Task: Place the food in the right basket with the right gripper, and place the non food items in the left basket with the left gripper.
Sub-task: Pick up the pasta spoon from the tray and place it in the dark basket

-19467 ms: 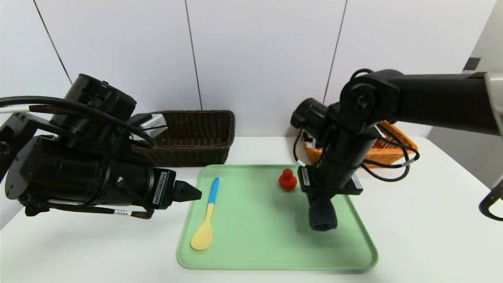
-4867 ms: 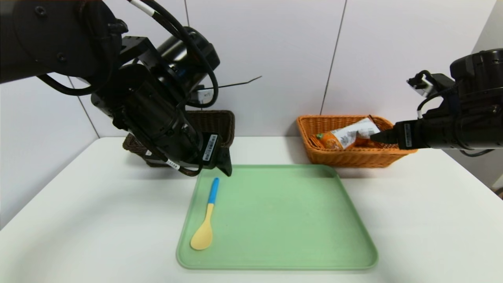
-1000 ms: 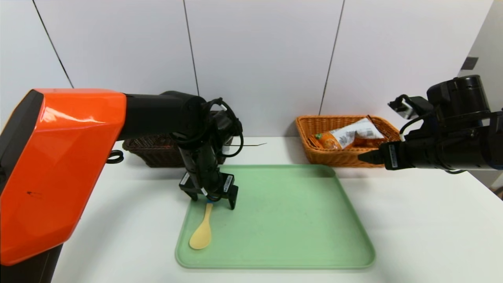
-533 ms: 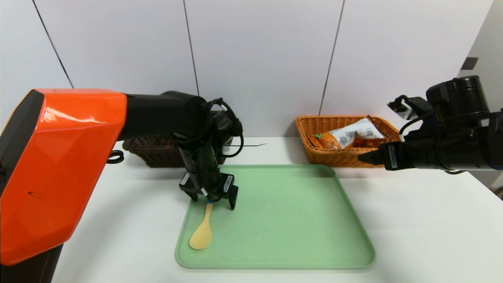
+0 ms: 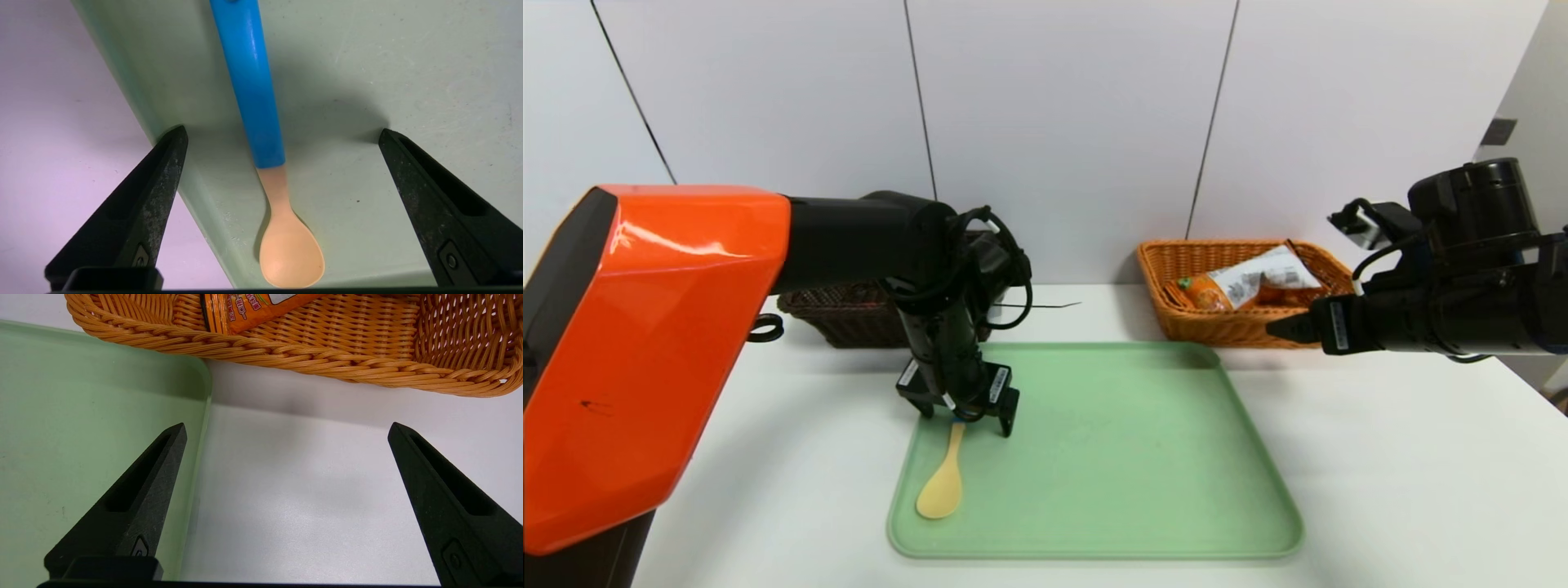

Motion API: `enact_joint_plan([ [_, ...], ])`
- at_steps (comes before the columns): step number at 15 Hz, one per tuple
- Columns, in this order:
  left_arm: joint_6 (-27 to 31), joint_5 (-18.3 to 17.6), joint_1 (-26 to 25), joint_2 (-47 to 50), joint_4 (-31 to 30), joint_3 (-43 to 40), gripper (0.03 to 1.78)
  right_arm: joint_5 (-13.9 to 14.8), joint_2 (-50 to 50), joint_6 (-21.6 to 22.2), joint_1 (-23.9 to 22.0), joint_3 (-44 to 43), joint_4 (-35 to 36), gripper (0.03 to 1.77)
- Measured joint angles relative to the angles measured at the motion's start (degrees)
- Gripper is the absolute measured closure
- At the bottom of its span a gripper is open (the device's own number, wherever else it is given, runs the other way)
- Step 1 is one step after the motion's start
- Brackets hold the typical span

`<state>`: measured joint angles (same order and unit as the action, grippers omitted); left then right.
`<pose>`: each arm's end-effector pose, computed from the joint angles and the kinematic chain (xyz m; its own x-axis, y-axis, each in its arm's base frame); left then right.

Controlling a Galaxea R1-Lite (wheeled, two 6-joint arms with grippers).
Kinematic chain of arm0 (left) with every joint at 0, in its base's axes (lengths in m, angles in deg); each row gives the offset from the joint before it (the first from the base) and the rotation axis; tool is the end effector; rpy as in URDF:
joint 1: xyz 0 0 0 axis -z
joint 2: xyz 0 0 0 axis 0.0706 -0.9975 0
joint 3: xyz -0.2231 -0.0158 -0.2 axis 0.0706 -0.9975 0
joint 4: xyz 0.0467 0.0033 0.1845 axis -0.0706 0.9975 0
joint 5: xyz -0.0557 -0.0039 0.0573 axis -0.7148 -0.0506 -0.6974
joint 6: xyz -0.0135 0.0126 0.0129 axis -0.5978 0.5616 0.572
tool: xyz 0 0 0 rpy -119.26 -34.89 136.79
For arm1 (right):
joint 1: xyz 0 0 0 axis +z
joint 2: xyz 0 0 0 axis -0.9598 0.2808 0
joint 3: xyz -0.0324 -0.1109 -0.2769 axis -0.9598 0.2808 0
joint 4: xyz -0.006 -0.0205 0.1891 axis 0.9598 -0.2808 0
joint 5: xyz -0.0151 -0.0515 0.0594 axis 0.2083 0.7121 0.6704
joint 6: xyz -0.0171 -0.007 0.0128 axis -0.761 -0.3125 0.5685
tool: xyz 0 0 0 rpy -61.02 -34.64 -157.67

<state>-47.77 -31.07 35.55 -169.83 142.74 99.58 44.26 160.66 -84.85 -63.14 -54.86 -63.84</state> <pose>0.3374 -0.2041 0.1542 0.2196 -0.0125 -0.9755 0.2063 0.9779 0.0339 0.2818 0.0508 0.2061 0.7909 0.0717 -0.6077 -0.1381 0.9884 -0.0631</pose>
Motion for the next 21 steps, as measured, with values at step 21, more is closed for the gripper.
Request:
enact_joint_plan([
  [21, 0.0, 0.6, 0.6, 3.2, 1.5, 1.1, 0.12, 0.0, 0.2, -0.3, 0.7, 0.1, 0.0, 0.1],
])
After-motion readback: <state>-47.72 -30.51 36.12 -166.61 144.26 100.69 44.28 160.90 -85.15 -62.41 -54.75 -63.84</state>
